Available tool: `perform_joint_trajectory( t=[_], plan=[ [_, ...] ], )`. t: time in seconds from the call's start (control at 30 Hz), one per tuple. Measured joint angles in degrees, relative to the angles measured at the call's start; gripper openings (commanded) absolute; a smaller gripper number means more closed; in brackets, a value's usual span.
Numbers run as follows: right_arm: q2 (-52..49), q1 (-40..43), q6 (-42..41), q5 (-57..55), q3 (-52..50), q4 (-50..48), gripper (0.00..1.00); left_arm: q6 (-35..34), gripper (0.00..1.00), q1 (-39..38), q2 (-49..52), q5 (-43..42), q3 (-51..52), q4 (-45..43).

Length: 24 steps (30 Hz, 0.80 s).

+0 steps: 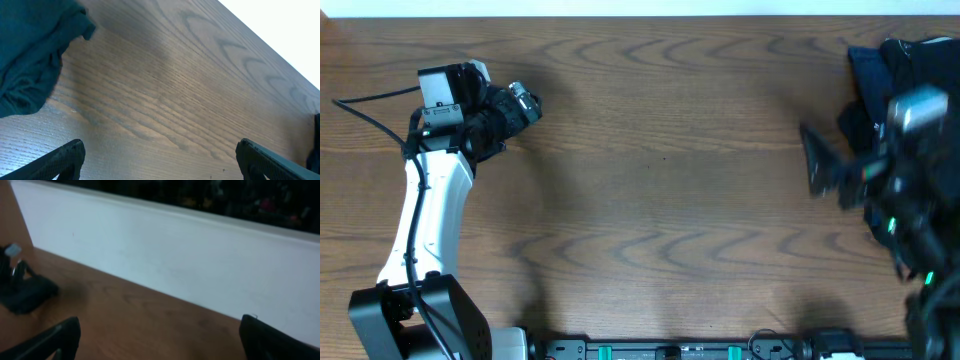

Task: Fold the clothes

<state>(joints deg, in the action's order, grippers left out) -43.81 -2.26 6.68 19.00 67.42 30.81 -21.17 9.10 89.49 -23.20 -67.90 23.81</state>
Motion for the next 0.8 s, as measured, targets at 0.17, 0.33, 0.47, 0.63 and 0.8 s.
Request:
perform_joint_trajectory(
  t=[0.17, 0.33, 0.47, 0.63, 0.8],
  plan=[
    [15.17, 0.02, 0.52, -0.37, -21.92, -16.48, 0.99, 0.00, 0.98, 0.00, 0.00, 0.00, 0.00, 0.02],
    [25.57, 0.20, 0.92, -0.59, -43.32, -36.22, 0.99, 0.00, 0.98, 0.00, 0.00, -0.02, 0.00, 0.02],
    [30.58, 0.20, 0.92, -0.70, -54.10, -44.24, 0.99, 0.00, 0.98, 0.00, 0.00, -0.02, 0.00, 0.02],
    [37.59, 0.26, 0.92, -1.11, -60.67, -47.30, 0.99, 0.00, 0.98, 0.00, 0.00, -0.02, 0.00, 0.02],
    [42.80, 1.29, 0.92, -1.33, -65.13, -48.59, 0.99, 0.00, 0.98, 0.00, 0.00, -0.02, 0.00, 0.02]
  ],
)
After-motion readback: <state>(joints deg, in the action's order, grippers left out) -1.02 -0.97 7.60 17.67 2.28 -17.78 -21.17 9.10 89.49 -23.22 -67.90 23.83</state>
